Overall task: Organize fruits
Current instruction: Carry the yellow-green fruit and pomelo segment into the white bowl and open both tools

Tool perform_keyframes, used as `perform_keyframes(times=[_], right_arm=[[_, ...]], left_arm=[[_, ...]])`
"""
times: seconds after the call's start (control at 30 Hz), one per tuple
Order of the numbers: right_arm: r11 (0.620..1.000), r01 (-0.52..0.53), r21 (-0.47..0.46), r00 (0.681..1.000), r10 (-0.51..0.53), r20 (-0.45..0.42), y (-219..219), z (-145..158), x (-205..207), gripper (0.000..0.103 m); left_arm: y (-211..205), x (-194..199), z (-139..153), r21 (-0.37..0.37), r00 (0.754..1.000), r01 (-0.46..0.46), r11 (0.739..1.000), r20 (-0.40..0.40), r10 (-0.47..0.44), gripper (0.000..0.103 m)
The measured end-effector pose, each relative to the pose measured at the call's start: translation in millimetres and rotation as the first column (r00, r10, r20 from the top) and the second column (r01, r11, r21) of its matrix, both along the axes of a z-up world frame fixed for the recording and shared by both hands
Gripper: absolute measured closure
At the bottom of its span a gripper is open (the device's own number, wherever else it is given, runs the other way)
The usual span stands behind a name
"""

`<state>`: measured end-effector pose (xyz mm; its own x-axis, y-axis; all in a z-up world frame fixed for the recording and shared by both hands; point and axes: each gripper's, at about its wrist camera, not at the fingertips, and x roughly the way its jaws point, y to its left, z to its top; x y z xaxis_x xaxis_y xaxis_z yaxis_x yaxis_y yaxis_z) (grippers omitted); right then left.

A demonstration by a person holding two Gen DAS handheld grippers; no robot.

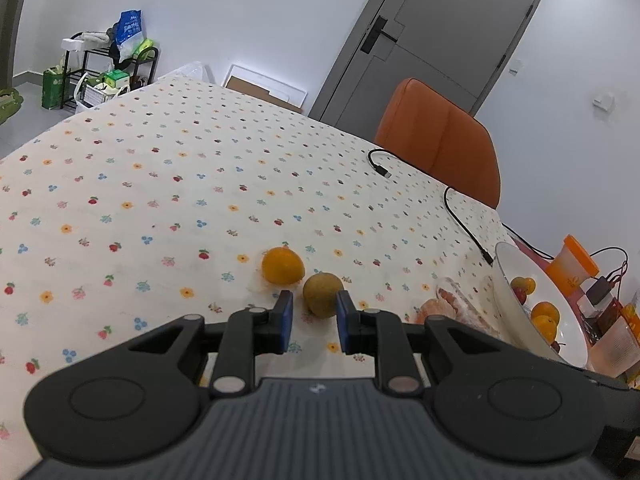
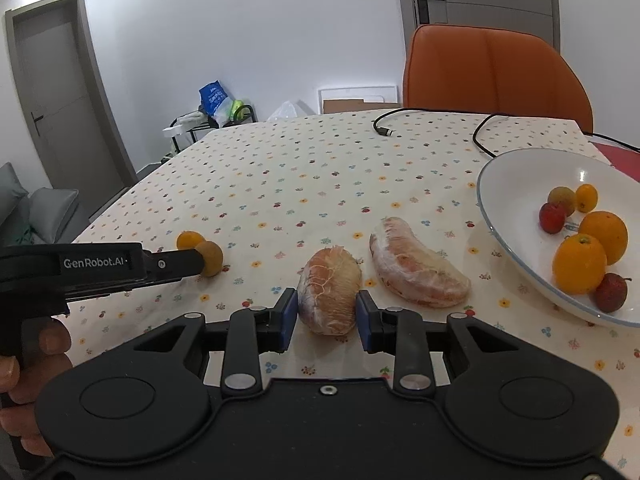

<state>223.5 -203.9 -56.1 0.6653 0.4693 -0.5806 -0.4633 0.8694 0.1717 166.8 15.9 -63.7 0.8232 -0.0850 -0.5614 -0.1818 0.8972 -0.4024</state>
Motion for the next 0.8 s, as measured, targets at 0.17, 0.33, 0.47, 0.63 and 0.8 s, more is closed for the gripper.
perform_keyframes(times=[0.17, 0.33, 0.47, 0.63, 0.8], right_arm=[[1.000, 0.001, 0.005, 1.000, -0.001, 0.003, 2.2, -2.5, 2.7, 0.066], [1.000, 0.000, 0.002, 1.000, 0.000, 0.006, 3.9, -4.2, 4.8, 0.061], [1.000, -0.001, -0.005, 1.000, 0.001, 0.009, 5.4, -4.3, 6.1, 0.059], [1.000, -0.006, 0.006, 1.000, 0.006, 0.012, 4.9, -4.7, 7.6, 0.069], [1.000, -0.003, 0.015, 1.000, 0.002, 0.020, 0.8, -2.2, 4.2, 0.070]], left_arm=[[-5.2, 4.1, 0.0, 0.017, 1.000, 0.008, 1.000, -0.004, -0.008, 0.080], [-11.3, 7.8, 0.0, 0.033, 1.000, 0.008, 0.999, -0.007, -0.008, 0.078], [-14.8, 11.2, -0.2, 0.049, 1.000, 0.005, 0.999, -0.009, -0.004, 0.077], [-17.5, 13.9, -2.0, 0.067, 1.000, 0.003, 0.998, 0.002, -0.003, 0.081], [-17.8, 8.0, 2.6, 0.076, 1.000, 0.014, 0.997, 0.016, -0.015, 0.081]])
